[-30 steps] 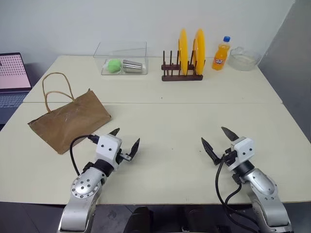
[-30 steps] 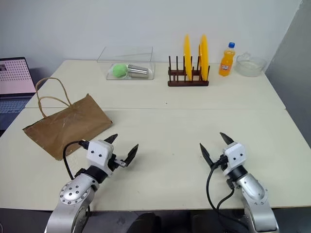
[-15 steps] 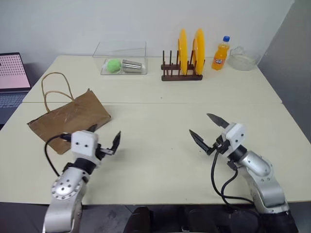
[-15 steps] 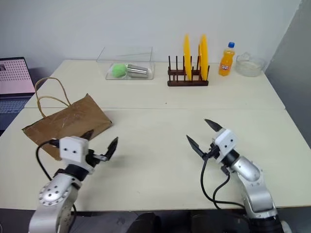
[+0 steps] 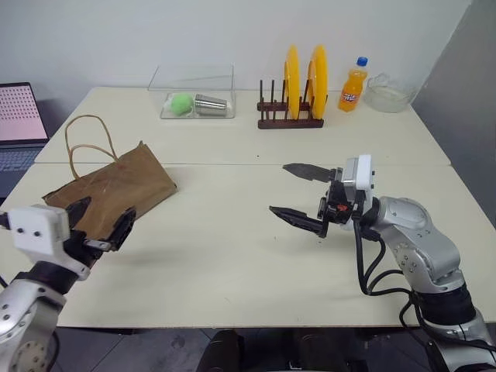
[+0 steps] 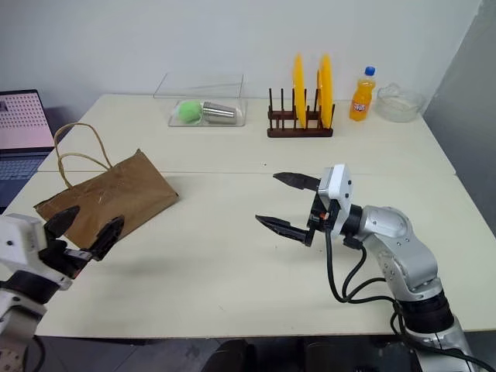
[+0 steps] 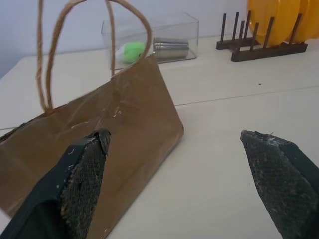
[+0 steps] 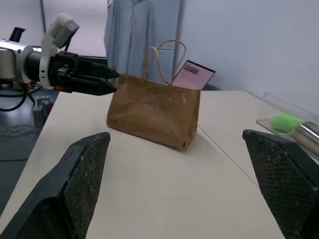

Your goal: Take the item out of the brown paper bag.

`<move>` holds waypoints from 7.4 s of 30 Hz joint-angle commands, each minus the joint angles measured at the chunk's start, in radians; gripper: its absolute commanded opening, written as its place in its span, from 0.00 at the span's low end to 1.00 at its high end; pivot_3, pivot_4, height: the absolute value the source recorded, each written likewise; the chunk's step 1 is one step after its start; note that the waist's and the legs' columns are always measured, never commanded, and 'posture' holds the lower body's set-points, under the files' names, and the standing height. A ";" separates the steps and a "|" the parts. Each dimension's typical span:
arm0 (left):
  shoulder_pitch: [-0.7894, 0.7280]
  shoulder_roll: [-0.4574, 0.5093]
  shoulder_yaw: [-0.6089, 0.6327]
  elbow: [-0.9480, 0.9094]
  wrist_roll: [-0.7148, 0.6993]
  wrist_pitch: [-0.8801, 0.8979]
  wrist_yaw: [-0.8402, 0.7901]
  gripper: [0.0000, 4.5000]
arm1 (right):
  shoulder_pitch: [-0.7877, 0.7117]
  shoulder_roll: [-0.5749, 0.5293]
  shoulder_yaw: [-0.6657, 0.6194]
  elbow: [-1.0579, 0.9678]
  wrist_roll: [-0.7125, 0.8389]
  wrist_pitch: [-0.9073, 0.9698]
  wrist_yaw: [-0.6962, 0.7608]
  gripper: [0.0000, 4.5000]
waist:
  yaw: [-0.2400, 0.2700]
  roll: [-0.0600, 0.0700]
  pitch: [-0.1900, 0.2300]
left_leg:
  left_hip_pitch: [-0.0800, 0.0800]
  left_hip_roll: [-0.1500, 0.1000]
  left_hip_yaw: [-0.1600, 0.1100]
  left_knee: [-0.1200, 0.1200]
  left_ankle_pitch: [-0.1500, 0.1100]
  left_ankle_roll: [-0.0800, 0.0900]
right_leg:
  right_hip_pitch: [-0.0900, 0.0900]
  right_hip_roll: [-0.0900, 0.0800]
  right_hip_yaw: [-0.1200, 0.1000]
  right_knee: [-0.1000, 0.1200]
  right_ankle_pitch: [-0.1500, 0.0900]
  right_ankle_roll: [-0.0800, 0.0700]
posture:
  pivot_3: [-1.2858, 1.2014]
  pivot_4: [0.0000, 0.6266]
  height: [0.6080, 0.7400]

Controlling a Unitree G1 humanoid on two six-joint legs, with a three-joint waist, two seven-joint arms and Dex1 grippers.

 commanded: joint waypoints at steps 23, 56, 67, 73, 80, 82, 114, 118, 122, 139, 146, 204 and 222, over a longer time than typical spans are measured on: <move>-0.703 0.585 -0.329 0.964 0.196 -0.129 -0.500 0.99 | -0.013 0.031 0.020 -0.089 -0.032 0.002 -0.059 1.00 | -0.002 0.001 0.001 | -0.003 0.000 0.001 -0.001 0.000 -0.001 | -0.003 -0.001 -0.001 -0.001 -0.001 -0.002 | 0.52 0.24 1.00; -1.407 0.488 -0.618 1.493 0.495 -0.372 -0.841 0.01 | 0.035 -0.030 -0.007 -0.196 -0.027 0.060 -0.128 1.00 | -0.005 -0.004 0.001 | -0.016 -0.002 0.001 0.006 0.000 -0.001 | -0.017 -0.001 -0.002 0.010 0.003 -0.005 | 0.52 0.24 1.00; -1.650 0.316 -0.717 1.572 0.570 -0.431 -0.938 0.01 | 0.100 -0.106 -0.058 -0.256 0.010 0.114 -0.124 1.00 | -0.006 -0.006 0.002 | -0.017 -0.002 0.001 0.010 0.000 -0.001 | -0.017 -0.001 -0.002 0.014 0.002 -0.004 | 0.52 0.24 1.00; -1.720 0.185 -0.714 1.632 0.573 -0.419 -0.938 0.01 | 0.139 -0.149 -0.095 -0.287 0.028 0.143 -0.133 1.00 | -0.008 -0.007 0.003 | -0.017 -0.002 0.001 0.015 0.000 0.000 | -0.016 -0.001 -0.002 0.016 0.000 -0.001 | 0.52 0.24 1.00; -1.762 0.058 -0.712 1.703 0.588 -0.463 -0.913 0.01 | 0.195 -0.178 -0.135 -0.334 0.038 0.173 -0.163 1.00 | -0.018 -0.007 0.003 | -0.018 -0.002 0.001 0.016 0.000 0.000 | -0.016 0.000 -0.001 0.017 0.000 -0.001 | 0.52 0.24 1.00; -1.779 0.017 -0.709 1.730 0.593 -0.483 -0.898 0.01 | 0.217 -0.185 -0.147 -0.352 0.040 0.182 -0.176 1.00 | -0.018 -0.008 0.003 | -0.018 -0.002 0.001 0.016 0.000 0.000 | -0.017 0.000 -0.001 0.017 0.000 -0.001 | 0.52 0.24 1.00; -1.832 -0.197 -0.707 1.938 0.719 -0.628 -0.633 0.01 | 0.348 -0.211 -0.207 -0.470 0.047 0.233 -0.275 1.00 | -0.020 -0.009 0.004 | -0.018 -0.002 0.002 0.017 0.000 0.000 | -0.016 0.000 0.000 0.017 0.001 0.000 | 0.52 0.24 1.00; -1.827 -0.191 -0.713 1.936 0.740 -0.652 -0.635 0.01 | 0.344 -0.208 -0.203 -0.470 0.047 0.235 -0.278 1.00 | -0.020 -0.009 0.004 | -0.018 -0.002 0.001 0.017 0.000 0.000 | -0.016 0.000 0.000 0.017 0.001 0.001 | 0.52 0.24 1.00; -1.823 -0.182 -0.724 1.937 0.765 -0.640 -0.650 0.14 | 0.342 -0.206 -0.197 -0.466 0.045 0.233 -0.278 1.00 | -0.020 -0.009 0.004 | -0.018 -0.002 0.002 0.017 0.000 0.000 | -0.016 0.000 0.000 0.017 0.001 0.001 | 0.52 0.24 1.00; -1.643 0.022 -0.703 1.734 0.734 -0.662 -0.911 0.89 | 0.294 -0.194 -0.125 -0.400 -0.002 0.229 -0.281 1.00 | -0.027 -0.009 0.004 | -0.016 -0.002 0.002 0.017 0.000 0.000 | -0.015 0.000 0.000 0.019 0.001 0.000 | 0.52 0.24 1.00; -1.246 0.128 -0.597 1.068 0.554 -0.341 -0.880 0.90 | 0.237 -0.179 -0.118 -0.333 -0.026 0.199 -0.279 0.81 | -0.034 -0.009 0.004 | -0.016 -0.001 0.002 0.018 0.000 -0.001 | -0.016 0.000 0.002 0.019 0.004 -0.004 | 0.52 0.24 1.00; -0.095 0.230 -0.062 -0.330 -0.375 0.179 -0.091 0.90 | -0.625 0.085 0.247 0.959 -0.650 -0.658 0.490 0.01 | -0.027 -0.003 0.007 | -0.007 -0.001 0.001 0.015 0.001 -0.001 | -0.009 0.001 0.004 0.016 0.006 -0.010 | 0.52 0.24 1.00; -0.300 0.543 -0.543 -0.075 0.133 -0.193 -0.558 1.00 | -0.132 -0.199 0.032 0.001 -0.232 0.078 0.405 0.00 | 0.001 0.001 0.010 | -0.009 -0.001 0.001 0.010 0.001 -0.002 | -0.010 0.001 0.003 0.010 0.005 -0.010 | 0.52 0.24 1.00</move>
